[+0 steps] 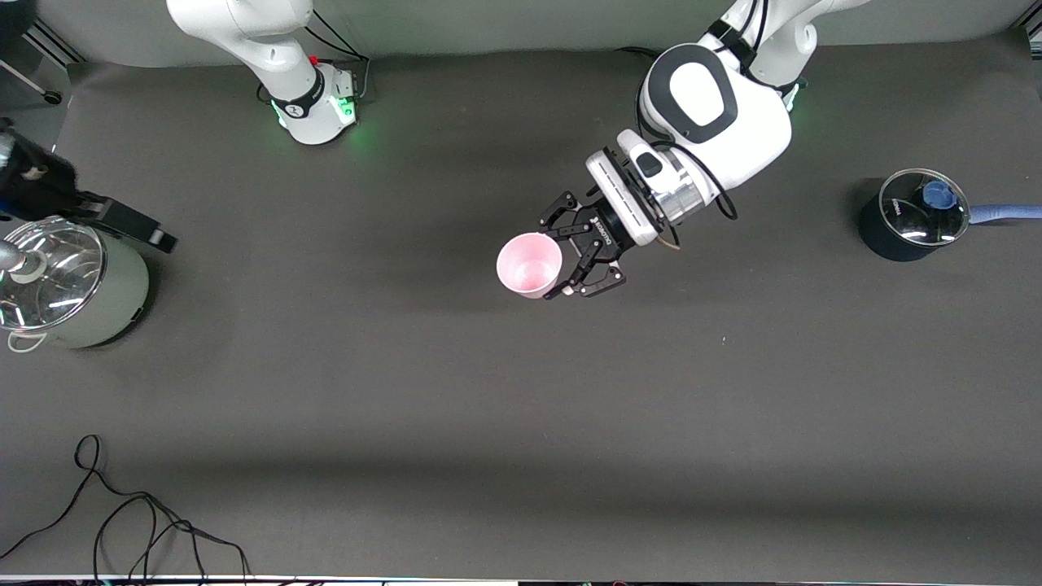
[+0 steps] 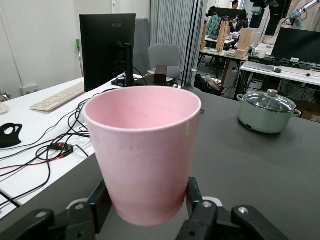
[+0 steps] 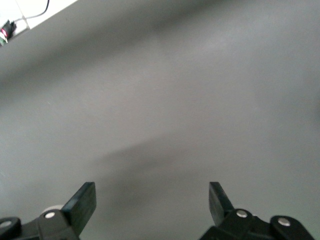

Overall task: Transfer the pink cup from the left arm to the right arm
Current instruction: 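Reach the right gripper to the cup rim beside the left gripper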

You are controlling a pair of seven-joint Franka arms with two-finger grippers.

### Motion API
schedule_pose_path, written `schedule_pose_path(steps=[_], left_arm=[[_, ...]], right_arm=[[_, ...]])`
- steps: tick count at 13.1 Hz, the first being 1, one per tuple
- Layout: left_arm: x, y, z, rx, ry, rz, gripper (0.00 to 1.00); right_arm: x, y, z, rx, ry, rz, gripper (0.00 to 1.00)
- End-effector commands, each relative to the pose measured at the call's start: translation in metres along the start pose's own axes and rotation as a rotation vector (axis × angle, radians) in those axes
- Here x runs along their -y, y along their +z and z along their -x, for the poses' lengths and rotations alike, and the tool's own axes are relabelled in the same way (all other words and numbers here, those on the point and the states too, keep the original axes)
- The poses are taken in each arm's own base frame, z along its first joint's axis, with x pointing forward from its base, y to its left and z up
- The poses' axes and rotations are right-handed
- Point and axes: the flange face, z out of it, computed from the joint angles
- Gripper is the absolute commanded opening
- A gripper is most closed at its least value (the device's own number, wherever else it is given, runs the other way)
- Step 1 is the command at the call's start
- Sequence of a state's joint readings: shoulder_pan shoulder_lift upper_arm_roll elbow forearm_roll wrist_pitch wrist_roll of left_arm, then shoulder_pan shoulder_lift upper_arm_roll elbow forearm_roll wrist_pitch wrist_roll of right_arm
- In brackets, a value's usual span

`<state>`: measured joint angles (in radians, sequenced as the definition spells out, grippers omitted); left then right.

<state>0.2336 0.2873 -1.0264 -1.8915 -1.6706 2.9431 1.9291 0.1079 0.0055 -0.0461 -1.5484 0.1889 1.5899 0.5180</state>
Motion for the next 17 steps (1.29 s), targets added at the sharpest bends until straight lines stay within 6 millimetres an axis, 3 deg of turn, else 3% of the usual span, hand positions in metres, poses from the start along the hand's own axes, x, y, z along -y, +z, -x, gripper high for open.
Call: schedule_pose_path(steps=[1,10,15,17], left_arm=[[0.003,0.003,-0.006,-0.017,-0.019,-0.013,0.18],[0.008,0.004,0.001,0.000,-0.032,-0.039,0.18],[0.010,0.004,-0.002,-0.004,-0.035,-0.046,0.18],[0.010,0.004,-0.002,-0.005,-0.035,-0.044,0.18]], right_arm=[[0.062,-0.003,0.011,0.001,0.153,-0.029,1.00],[0.230,0.006,0.078,0.032,0.578,-0.261,1.00],[0.299,0.051,0.130,0.050,0.588,-0.273,1.00],[0.317,0.070,0.152,0.018,0.541,-0.237,1.00]])
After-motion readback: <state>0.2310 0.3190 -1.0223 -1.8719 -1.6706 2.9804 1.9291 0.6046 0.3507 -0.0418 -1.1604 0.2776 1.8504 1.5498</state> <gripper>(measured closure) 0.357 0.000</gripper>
